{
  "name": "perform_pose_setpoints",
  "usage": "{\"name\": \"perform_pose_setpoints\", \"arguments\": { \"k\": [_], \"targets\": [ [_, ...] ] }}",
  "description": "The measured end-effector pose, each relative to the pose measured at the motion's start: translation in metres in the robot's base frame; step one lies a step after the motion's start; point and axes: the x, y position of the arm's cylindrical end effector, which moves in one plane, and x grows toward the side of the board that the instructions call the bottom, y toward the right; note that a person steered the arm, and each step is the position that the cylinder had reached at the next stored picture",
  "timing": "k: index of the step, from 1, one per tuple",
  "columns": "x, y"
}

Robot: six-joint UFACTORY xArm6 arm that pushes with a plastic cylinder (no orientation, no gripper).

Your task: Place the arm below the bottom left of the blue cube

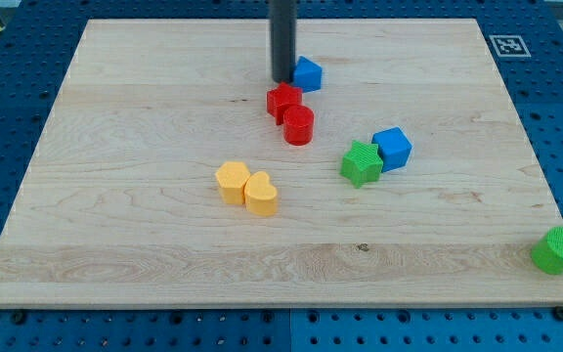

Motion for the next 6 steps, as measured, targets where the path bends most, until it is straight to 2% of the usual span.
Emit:
{"name": "perform_pose_setpoints", "arguments": {
  "k": [3, 5, 6],
  "targets": [
    [0.0, 0.113],
    [0.043, 0.114],
    [0.05, 0.114]
  ]
}}
